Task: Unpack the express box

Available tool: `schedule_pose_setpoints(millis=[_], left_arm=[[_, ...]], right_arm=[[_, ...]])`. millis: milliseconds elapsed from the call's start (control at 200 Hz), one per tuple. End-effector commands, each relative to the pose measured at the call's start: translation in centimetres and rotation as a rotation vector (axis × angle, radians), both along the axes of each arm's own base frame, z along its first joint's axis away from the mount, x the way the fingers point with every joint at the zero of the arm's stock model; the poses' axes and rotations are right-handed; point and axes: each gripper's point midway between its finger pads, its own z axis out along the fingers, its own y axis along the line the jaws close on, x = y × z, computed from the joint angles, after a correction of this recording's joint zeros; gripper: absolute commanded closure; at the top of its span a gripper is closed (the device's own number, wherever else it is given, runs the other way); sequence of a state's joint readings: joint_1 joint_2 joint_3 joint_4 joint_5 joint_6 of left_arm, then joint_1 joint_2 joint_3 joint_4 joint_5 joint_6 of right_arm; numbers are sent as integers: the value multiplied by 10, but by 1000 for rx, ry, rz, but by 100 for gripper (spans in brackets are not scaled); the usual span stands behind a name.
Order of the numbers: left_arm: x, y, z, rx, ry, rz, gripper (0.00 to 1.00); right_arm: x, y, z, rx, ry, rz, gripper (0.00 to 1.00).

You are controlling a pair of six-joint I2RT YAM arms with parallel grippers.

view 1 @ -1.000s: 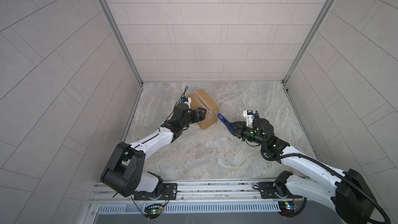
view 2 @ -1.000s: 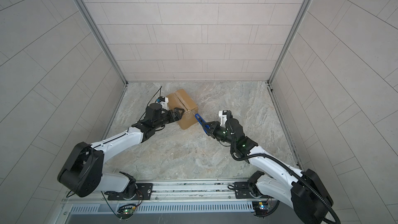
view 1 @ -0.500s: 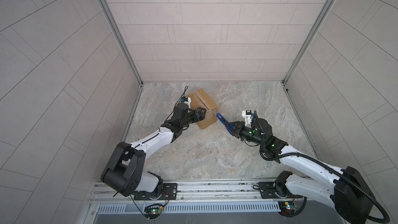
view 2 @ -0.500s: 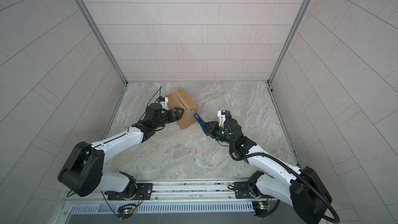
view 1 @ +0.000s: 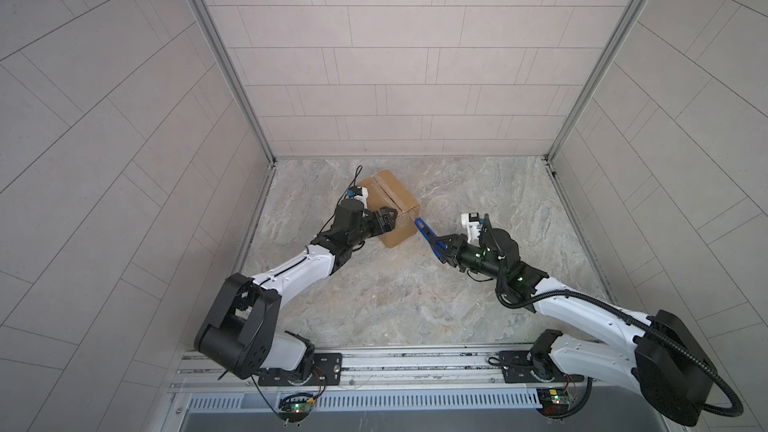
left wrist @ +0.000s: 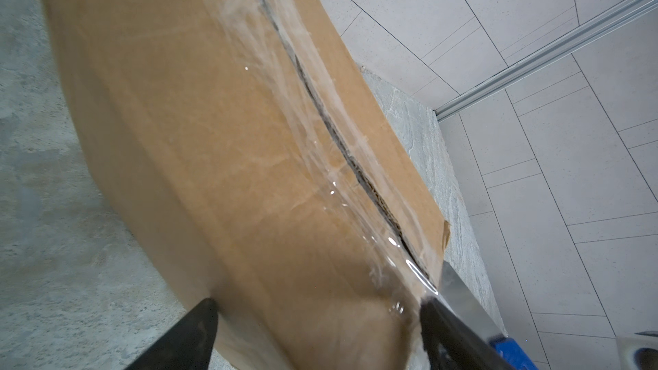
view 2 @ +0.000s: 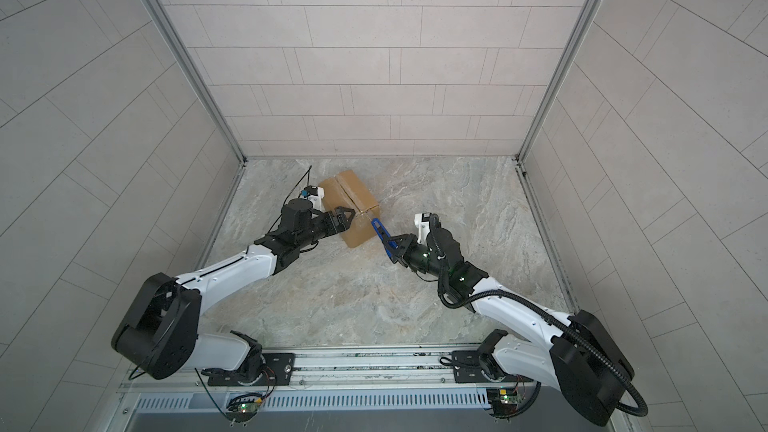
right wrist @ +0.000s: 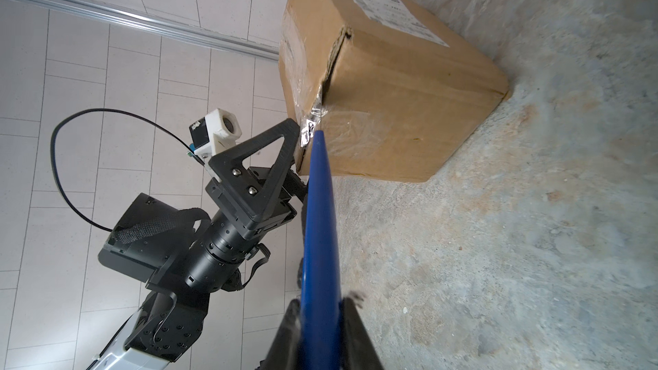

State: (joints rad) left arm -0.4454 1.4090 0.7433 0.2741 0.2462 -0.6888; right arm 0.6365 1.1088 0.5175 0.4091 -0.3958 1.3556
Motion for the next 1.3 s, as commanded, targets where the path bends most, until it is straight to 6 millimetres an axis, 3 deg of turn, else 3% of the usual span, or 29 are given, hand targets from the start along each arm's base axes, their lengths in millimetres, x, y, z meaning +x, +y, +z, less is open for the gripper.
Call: schedule_pose_setpoints(millis=[0,220,541,696,1006,1297], left_arm=[[-1,-10,4,-18,-10,-35,8],[-1,-10,4,-18,-12,-36,8],[0,-10,10,-25,-25,-34,8],[-1,-10,10,-23,-23,-35,8],[-1,-10,10,-22,-22,-35,9],[-2,-10,10,-26,-25,-34,8]], right_arm=[[-7,13,43,70,-106,67,100],[-7,11,55,93,-138,58,100],[-8,18,35,80,-79,80,100],[-8,17,34,80,-83,76,100],[-9,11,61,105,-156,58,100],[-5,17,49,164,-105,57,100]])
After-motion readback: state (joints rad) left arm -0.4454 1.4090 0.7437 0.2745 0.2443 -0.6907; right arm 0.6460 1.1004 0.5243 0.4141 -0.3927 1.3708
